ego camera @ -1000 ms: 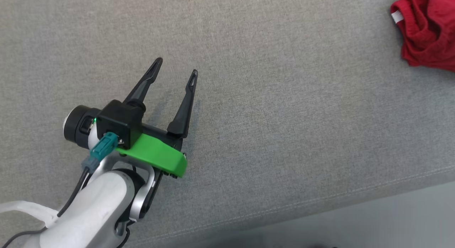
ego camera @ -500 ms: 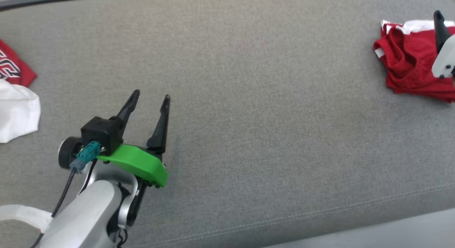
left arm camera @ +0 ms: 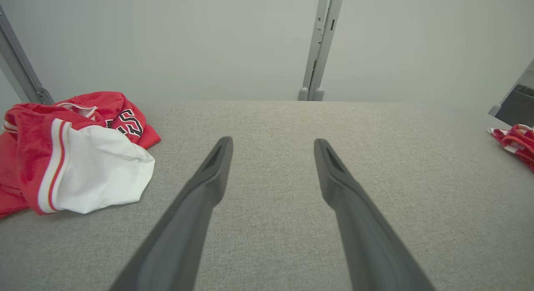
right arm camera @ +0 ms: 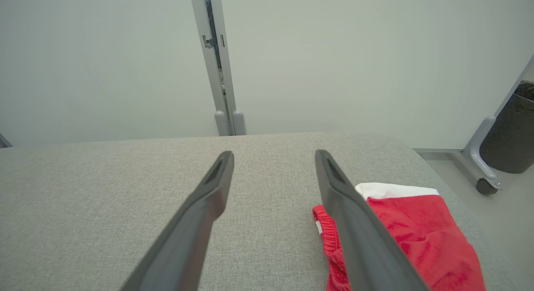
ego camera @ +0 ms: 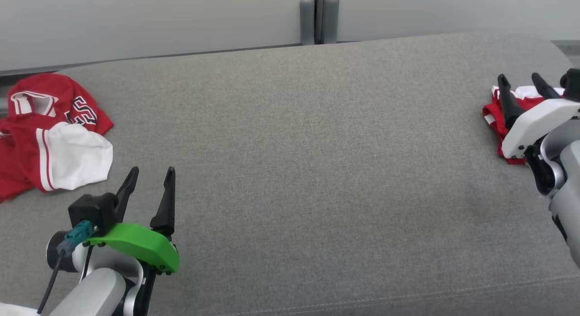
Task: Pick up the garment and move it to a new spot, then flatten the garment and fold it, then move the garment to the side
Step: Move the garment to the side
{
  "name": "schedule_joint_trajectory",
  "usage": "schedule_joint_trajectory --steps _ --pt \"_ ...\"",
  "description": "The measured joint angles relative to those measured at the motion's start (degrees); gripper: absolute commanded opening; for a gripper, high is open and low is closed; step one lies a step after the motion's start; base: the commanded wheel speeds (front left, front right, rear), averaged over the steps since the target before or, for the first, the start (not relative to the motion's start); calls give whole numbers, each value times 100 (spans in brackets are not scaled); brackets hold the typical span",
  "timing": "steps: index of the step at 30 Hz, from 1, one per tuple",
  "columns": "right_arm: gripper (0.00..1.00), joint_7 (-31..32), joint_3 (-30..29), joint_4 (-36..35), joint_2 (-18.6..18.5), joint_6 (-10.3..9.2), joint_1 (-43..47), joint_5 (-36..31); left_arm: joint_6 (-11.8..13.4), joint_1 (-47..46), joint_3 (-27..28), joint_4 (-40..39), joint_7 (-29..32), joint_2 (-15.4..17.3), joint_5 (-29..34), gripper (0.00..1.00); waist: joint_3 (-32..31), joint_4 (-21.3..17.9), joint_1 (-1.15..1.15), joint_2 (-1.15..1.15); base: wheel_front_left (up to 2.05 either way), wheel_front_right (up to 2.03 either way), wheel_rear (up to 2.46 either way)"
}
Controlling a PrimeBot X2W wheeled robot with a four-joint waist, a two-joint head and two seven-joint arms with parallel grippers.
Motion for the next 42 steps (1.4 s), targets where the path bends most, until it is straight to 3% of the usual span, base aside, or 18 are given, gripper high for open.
schedule_joint_trajectory --steps 15,23,28,35,42 --pt "100 -241 -385 -1080 1110 1 1189 -591 181 902 602 -34 -246 52 -201 100 -551 114 0 0 0 0 0" --pt "100 -164 -1101 -1636 1618 -1 2006 -1195 227 1349 771 -230 -260 -85 -124 100 -665 158 0 0 0 0 0" --pt "100 73 -1483 -2338 2031 -1 2705 -1621 230 1583 848 -344 -270 -185 11 100 -739 222 0 0 0 0 0" --pt "100 366 -1701 -3147 2253 -1 3328 -1935 216 1706 922 -374 -271 -341 140 100 -801 268 0 0 0 0 0" --pt "100 720 -1715 -3856 2330 -2 3771 -2127 52 1734 875 -272 -267 -396 181 100 -868 268 0 0 0 0 0"
